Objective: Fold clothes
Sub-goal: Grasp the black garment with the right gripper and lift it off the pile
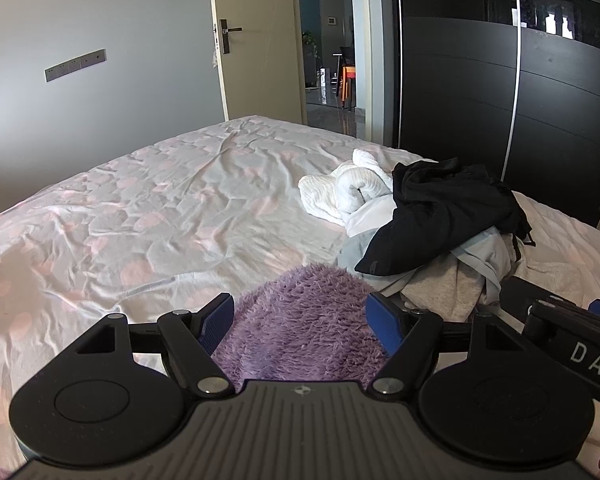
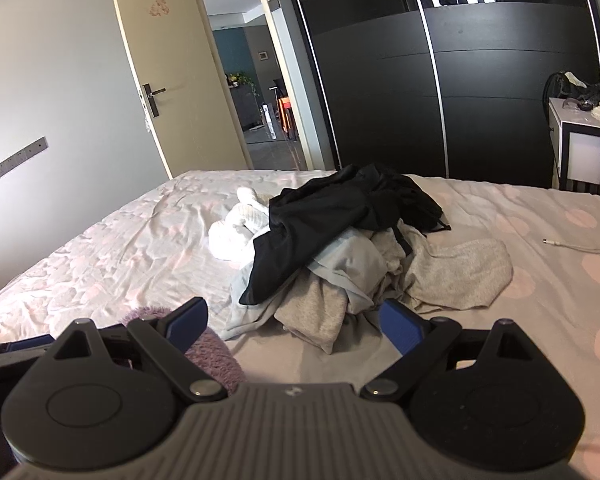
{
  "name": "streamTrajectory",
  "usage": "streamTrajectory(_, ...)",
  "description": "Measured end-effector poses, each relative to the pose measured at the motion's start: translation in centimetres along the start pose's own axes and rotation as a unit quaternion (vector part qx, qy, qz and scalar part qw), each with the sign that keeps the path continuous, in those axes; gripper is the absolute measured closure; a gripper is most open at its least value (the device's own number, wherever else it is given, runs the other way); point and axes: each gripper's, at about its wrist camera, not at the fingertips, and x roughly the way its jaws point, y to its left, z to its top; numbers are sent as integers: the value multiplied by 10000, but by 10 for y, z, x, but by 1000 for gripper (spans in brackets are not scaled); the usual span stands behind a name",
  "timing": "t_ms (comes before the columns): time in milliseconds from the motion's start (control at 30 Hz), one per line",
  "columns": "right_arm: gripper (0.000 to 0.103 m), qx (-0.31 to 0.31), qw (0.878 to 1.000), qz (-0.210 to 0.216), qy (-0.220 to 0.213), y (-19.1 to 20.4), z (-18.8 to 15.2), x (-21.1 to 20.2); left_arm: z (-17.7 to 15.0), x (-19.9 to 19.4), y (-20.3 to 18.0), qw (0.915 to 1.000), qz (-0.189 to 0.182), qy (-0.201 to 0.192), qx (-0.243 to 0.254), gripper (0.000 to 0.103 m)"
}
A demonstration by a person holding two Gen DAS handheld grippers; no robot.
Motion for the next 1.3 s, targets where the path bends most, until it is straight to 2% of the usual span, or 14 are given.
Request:
streamTrajectory(200,9,-246,9997,66,1,3,3,8,2,10,0,9999,-82,106,63,31)
streamTrajectory(333,9,-630,9976,265,-120,5,10,15,9,23,2,9990,-269,310,187,31)
streamTrajectory(500,9,-938,9938,592,13,3,20,33,20,39,1,9975,-322,463,428,31)
streamTrajectory(667,9,-1365,9896,455,5,1,32,53,34,61,5,9957,-499,574,520,31)
streamTrajectory(900,10,-1470,9885,356,58,-4,62,95,54,95,13,9944,-820,649,156,31)
streamTrajectory(1000,11,-1572,9871,300,98,-8,75,119,60,110,17,9945,-774,692,143,31)
streamTrajectory(1067,13,-1600,9868,228,129,-13,84,135,64,121,21,9951,-665,717,165,31)
streamTrajectory(1233,35,-1487,9878,39,471,-28,103,178,71,150,36,9934,-619,967,74,31)
streamTrajectory(1300,35,-1447,9876,-37,614,-33,107,196,73,159,41,9927,-610,1038,5,31)
